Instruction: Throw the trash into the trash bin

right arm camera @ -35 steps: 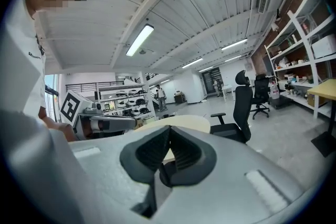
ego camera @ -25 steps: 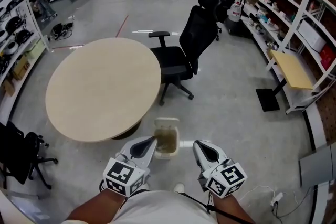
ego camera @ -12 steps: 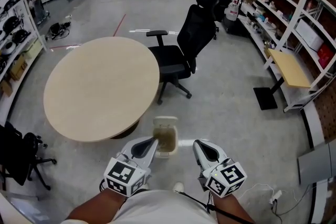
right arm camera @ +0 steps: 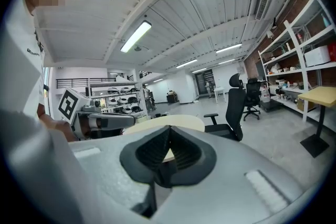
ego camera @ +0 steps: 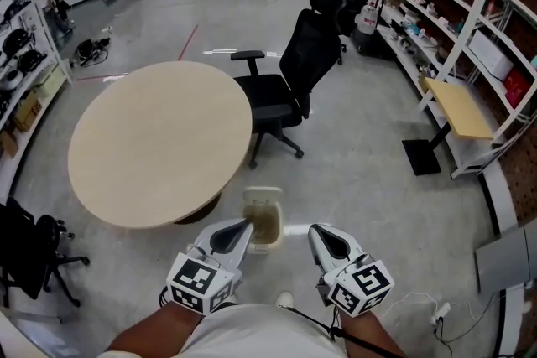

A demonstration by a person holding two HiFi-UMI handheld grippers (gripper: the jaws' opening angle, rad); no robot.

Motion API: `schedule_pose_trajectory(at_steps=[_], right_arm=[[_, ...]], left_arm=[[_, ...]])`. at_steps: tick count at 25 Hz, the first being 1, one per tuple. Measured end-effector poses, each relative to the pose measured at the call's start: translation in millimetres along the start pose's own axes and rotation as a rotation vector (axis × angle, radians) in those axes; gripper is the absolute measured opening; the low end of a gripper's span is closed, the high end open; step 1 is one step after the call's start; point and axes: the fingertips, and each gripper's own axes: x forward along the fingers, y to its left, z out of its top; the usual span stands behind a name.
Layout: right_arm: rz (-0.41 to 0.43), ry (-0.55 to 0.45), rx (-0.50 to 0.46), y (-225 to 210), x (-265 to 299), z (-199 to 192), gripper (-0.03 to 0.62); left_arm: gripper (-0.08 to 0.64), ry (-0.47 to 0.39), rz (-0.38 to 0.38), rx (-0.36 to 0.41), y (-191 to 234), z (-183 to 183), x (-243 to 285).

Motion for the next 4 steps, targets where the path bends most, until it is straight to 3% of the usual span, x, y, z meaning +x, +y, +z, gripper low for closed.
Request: schedule_pose_trajectory(at_steps=[4], right_arm=[[-0.004, -0.001, -0.002, 0.6, -0.5, 0.3, 0.002]], left_arm=[[0.009, -0.001, -0.006, 0.003, -0.9, 0.6, 0.1]])
